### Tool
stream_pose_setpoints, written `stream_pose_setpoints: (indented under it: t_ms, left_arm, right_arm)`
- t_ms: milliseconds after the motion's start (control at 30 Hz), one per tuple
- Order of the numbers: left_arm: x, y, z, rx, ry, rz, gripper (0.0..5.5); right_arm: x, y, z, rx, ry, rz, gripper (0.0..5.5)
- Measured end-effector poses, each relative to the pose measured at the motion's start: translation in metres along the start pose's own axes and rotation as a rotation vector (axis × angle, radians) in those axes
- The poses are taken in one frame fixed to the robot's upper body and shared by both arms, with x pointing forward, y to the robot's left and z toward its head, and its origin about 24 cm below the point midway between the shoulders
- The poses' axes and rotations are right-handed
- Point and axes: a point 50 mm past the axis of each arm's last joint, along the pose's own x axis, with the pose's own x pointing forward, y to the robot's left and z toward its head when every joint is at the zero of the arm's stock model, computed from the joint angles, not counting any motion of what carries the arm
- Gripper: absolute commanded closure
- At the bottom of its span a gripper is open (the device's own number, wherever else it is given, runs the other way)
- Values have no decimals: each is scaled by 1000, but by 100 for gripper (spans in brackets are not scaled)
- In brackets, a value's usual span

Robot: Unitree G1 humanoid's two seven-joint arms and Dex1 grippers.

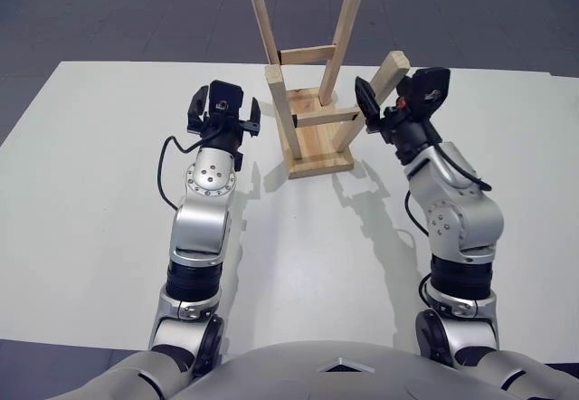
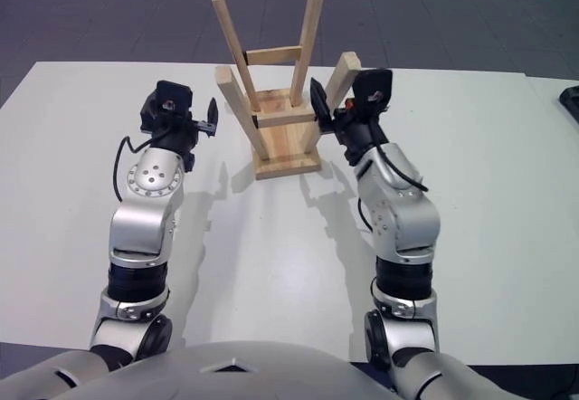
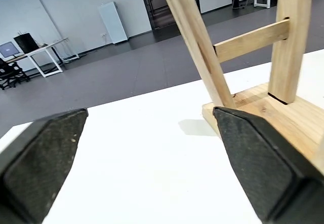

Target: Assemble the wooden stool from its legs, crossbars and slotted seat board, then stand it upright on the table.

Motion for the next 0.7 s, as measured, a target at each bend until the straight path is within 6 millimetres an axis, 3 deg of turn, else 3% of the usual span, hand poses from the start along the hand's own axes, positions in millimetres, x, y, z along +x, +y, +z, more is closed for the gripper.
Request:
stream_pose_setpoints:
  t_ms: [100, 167, 200, 267, 333, 433, 500, 567, 667, 700]
  left_arm:
    - [4, -2, -3, 18, -3, 21, 10]
    - [8, 0, -6, 23, 1, 54, 10]
    - [9, 6, -6, 8, -1, 92, 10]
    - [9, 22, -7, -35, -1, 184, 10]
    - [7, 46, -9, -91, 5, 307, 10]
    - [0, 78, -7, -124, -20, 429, 10]
    - [1, 77, 4, -82, -78, 363, 10]
    - [7, 48, 19, -35, -143, 174, 10]
    - [13, -6, 35, -4, -192, -84, 10]
    - [16, -22, 34, 13, -168, -137, 10]
  right_arm:
    - [-12, -4, 30, 132, -175, 145, 50]
    - [-17, -18, 52, 241, -313, 146, 20]
    - [-16, -37, 63, 286, -381, 48, 11]
    - [-18, -75, 64, 315, -398, -219, 11]
    - [-27, -118, 48, 259, -303, -579, 11]
    - [-46, -151, 27, -30, -111, -920, 11]
    - [-44, -150, 17, -156, -36, -942, 11]
    - [-28, -135, 1, -232, 21, -870, 11]
    - [5, -85, -39, -225, 114, -611, 11]
    - [13, -59, -51, -202, 125, -516, 11]
